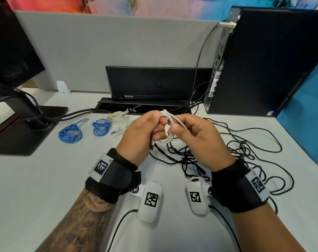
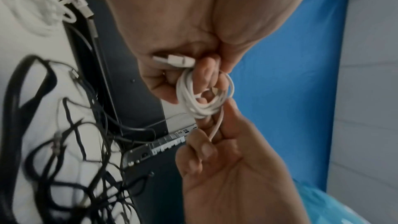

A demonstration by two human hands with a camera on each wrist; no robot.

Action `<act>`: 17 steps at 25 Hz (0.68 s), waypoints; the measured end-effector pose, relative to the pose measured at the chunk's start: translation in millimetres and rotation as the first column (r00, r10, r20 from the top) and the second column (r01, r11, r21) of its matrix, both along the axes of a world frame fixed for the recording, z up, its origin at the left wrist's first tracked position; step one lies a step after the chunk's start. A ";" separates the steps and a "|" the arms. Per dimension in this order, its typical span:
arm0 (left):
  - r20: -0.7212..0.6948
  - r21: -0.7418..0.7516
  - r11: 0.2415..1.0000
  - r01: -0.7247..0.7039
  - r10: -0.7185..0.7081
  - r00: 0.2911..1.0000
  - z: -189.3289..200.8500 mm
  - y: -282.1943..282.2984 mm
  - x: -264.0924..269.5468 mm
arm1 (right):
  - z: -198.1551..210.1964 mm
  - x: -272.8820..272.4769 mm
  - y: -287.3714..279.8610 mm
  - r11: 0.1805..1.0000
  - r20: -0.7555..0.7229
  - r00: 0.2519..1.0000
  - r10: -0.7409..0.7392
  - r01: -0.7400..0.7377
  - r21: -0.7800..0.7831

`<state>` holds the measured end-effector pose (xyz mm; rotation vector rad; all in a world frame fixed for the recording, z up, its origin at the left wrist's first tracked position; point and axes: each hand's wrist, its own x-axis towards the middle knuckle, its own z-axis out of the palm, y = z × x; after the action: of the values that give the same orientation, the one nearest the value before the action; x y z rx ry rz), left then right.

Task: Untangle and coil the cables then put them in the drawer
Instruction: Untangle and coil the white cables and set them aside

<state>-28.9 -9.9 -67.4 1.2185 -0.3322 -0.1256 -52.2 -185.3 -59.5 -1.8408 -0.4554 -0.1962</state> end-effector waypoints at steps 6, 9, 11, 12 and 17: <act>0.008 0.067 0.995 -0.081 0.080 0.997 -3.9 3.9 5.2 | -6.6 6.4 -8.9 0.991 -0.016 0.996 -0.088 0.086 -0.103; 0.027 0.095 0.995 -0.042 0.040 0.999 -9.1 -1.9 3.0 | -9.0 9.0 -6.6 0.991 -0.063 0.990 -0.126 0.129 0.039; 0.024 0.104 0.994 -0.024 0.021 0.999 -10.8 -4.7 1.8 | -8.9 10.4 -6.0 0.986 -0.108 0.989 -0.102 0.115 0.121; 0.020 0.098 0.995 -0.011 0.009 1.000 -10.7 -5.5 1.5 | -8.5 10.4 -5.1 0.980 -0.131 0.988 -0.079 0.101 0.169; 0.040 0.085 0.996 0.001 -0.004 0.999 -10.3 -9.6 -2.5 | -4.3 7.9 -1.0 0.959 -0.255 0.967 0.010 0.063 0.278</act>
<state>-31.4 -19.5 -77.7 1.3065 -0.3665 -0.1182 -44.3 -186.3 -63.8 -1.5629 -0.2097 -0.0389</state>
